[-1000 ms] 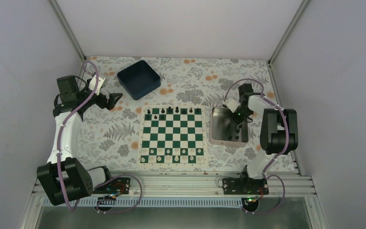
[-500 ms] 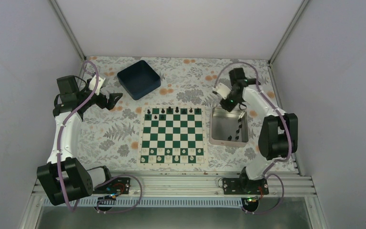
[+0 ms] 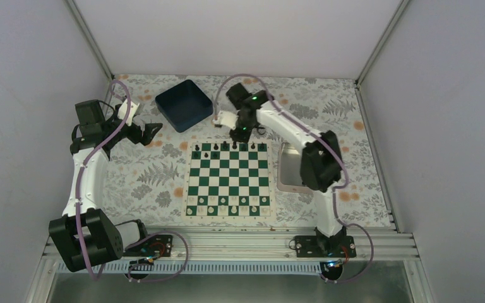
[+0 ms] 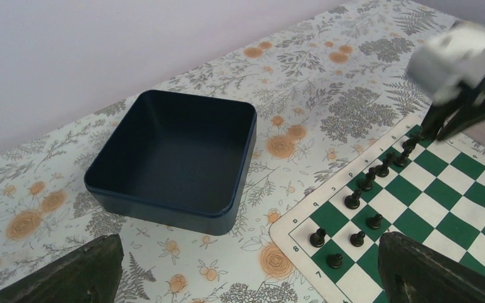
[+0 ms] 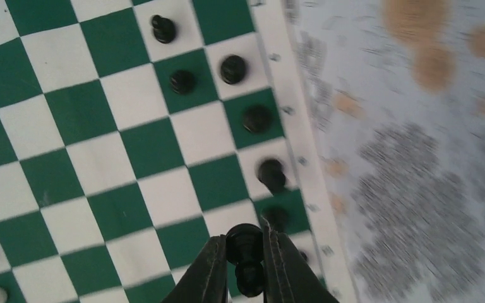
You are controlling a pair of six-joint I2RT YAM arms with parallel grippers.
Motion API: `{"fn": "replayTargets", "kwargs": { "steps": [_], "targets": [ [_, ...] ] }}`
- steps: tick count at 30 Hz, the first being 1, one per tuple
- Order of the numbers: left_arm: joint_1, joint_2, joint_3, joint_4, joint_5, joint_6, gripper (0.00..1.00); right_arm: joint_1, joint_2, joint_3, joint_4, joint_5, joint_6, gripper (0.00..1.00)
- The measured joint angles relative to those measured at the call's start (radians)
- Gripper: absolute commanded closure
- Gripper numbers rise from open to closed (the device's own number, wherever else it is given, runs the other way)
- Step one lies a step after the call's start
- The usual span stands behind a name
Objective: Set up the chess pieces on the board
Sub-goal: Place the chess piece on the chessboard.
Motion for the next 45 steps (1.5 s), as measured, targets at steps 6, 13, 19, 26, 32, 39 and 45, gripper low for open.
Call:
{"fn": "replayTargets", "kwargs": {
  "steps": [6,13,19,26,32,39,45],
  "targets": [
    [0.000,0.000,0.000,0.000,0.000,0.000,0.00,0.106,0.210,0.072,-0.008,0.005,0.002,0.94],
    [0.000,0.000,0.000,0.000,-0.002,0.000,0.00,0.136,0.326,0.122,-0.017,0.021,0.000,0.94],
    [0.000,0.000,0.000,0.000,-0.002,0.000,0.00,0.126,0.326,0.122,-0.010,0.035,0.000,0.93],
    [0.000,0.000,0.000,0.000,-0.002,0.000,0.00,0.124,0.327,0.124,-0.001,0.042,-0.001,0.93],
    [0.000,0.000,0.000,0.000,-0.002,0.000,0.00,0.124,0.333,0.135,-0.003,0.045,-0.001,0.89],
    [0.000,0.000,0.000,0.000,-0.002,0.000,0.00,0.124,0.334,0.138,-0.005,0.049,0.000,0.67],
    [0.000,0.000,0.000,0.000,-0.002,0.000,0.00,0.122,0.307,0.139,-0.023,0.080,0.004,0.60]
  ]
}}
